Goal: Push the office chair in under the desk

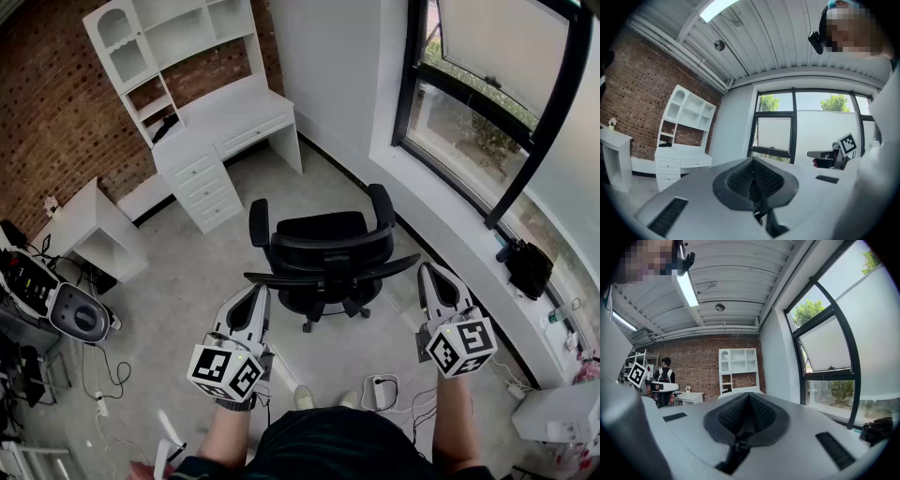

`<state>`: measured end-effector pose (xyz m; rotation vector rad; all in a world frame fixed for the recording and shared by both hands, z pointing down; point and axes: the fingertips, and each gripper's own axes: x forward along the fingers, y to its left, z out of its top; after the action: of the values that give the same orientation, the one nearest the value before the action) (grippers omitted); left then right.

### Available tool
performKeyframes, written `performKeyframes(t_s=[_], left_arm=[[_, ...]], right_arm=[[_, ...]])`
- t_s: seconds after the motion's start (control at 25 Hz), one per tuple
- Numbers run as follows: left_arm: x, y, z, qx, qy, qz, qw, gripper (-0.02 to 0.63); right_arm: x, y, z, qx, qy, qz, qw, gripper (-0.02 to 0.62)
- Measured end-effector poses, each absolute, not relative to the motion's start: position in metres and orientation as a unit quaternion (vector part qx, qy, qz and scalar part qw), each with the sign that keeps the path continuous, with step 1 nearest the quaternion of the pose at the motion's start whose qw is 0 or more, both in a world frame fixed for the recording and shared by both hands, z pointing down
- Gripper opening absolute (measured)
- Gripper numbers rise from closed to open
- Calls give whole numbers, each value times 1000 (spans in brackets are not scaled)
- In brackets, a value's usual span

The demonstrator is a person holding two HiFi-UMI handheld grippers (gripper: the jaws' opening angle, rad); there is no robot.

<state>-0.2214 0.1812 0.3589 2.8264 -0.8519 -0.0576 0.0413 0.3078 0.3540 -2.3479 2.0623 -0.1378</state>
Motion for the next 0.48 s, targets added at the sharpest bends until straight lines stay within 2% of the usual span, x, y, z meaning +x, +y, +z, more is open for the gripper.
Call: performKeyframes(t_s=[0.48], left_arm=[[-218,194,360,953,-289,-6,92,5]], right_arm=[[40,315,355,-743,667,-48,5,4]])
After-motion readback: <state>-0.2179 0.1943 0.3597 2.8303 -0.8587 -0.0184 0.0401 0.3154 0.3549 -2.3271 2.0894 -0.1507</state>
